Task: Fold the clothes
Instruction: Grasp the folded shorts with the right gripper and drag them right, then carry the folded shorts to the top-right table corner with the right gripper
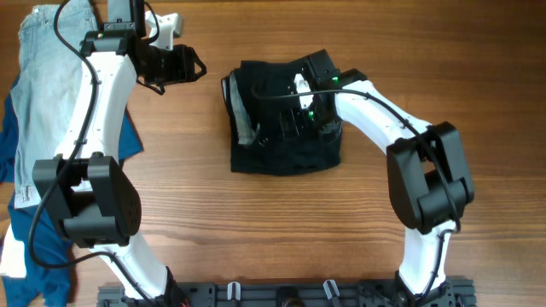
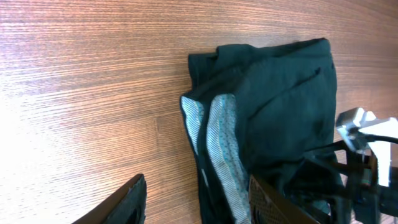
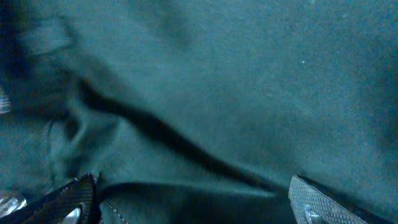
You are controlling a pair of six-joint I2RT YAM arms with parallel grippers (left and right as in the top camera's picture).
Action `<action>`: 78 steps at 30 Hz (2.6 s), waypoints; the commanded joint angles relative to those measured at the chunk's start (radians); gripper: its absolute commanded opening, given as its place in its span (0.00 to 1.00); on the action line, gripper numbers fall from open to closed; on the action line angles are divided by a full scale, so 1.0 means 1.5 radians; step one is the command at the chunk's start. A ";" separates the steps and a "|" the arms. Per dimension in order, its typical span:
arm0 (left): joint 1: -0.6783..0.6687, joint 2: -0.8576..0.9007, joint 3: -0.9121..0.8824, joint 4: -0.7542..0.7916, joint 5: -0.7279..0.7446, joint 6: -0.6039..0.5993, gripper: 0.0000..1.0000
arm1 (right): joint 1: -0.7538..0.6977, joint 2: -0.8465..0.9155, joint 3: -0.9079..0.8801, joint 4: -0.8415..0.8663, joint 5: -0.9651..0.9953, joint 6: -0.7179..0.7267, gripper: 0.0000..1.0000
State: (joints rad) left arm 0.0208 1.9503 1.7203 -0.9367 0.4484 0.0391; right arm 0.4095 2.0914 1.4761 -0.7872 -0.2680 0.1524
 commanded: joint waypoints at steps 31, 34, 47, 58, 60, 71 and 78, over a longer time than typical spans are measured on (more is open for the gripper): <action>0.001 -0.002 0.000 0.014 -0.011 0.003 0.59 | -0.470 -0.169 0.152 -0.202 -0.039 0.181 1.00; 0.001 -0.002 0.000 0.011 -0.011 0.003 0.59 | -0.419 -0.172 0.131 -0.271 0.026 0.220 1.00; 0.001 -0.002 0.000 0.001 -0.011 0.003 0.60 | -0.239 -0.171 -0.147 -0.079 0.195 0.160 0.87; 0.001 -0.002 0.000 0.001 -0.011 0.003 0.61 | -0.178 -0.153 -0.248 0.034 0.301 0.184 0.68; 0.001 -0.002 0.000 0.001 -0.011 0.003 0.61 | -0.178 -0.153 -0.254 0.045 0.322 0.202 0.46; 0.001 -0.002 0.000 0.003 -0.026 0.003 0.61 | -0.244 -0.033 -0.258 0.303 0.297 0.233 0.04; 0.001 -0.002 0.000 0.008 -0.033 0.003 0.60 | -0.358 0.049 -0.254 0.579 0.247 0.131 0.04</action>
State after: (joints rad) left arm 0.0208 1.9503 1.7203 -0.9302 0.4080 0.0391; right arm -0.0692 2.0567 1.1358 0.0460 0.1089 0.4435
